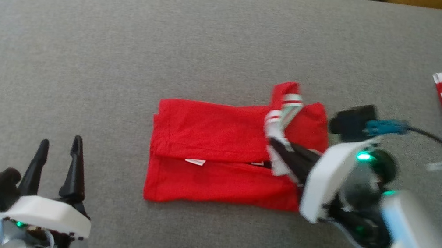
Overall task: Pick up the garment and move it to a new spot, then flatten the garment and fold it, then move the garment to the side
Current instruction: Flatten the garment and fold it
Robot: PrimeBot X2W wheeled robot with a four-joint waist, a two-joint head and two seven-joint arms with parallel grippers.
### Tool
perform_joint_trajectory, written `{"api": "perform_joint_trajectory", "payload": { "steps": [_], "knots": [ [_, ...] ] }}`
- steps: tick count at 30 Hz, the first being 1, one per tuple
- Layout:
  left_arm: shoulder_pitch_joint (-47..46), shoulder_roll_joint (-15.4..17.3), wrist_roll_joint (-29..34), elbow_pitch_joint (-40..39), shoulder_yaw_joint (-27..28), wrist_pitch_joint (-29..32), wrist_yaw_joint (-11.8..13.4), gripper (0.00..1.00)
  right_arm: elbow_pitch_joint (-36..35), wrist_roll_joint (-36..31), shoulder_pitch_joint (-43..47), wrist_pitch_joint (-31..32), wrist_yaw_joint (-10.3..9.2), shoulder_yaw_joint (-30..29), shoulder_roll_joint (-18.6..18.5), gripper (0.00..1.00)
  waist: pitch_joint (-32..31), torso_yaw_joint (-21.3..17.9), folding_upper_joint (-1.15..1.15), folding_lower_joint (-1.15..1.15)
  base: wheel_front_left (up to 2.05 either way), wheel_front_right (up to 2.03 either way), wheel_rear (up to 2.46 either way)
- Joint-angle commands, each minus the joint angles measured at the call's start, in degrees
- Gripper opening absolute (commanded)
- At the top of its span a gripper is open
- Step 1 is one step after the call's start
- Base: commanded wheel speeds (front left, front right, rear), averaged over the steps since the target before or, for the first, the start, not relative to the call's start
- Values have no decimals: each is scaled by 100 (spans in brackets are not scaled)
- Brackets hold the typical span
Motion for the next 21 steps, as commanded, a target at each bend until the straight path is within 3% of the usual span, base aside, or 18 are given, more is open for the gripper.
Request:
{"api": "perform_joint_trajectory", "payload": {
  "steps": [1, 9, 15, 21],
  "knots": [
    [-269, 31, 15, -147, 196, -52, -37, 100, -160, 51, -199, -71, 37, 67, 109, 0, -22, 51, 0, 0, 0, 0, 0],
    [-348, -32, 61, -41, 18, -57, -135, 100, 940, 258, -525, -725, 37, 489, 1117, 0, -22, 421, 0, 0, 0, 0, 0],
    [-429, -76, 104, 59, -136, -42, -195, 100, 1775, 583, -898, -1304, 37, 599, 1287, 0, 24, 678, 0, 0, 0, 0, 0],
    [-494, -112, 119, 194, -259, -27, -247, 100, 2415, 1434, -1315, -1899, 37, 1082, 1293, 0, 7, 928, 0, 0, 0, 0, 0]
  ]
}}
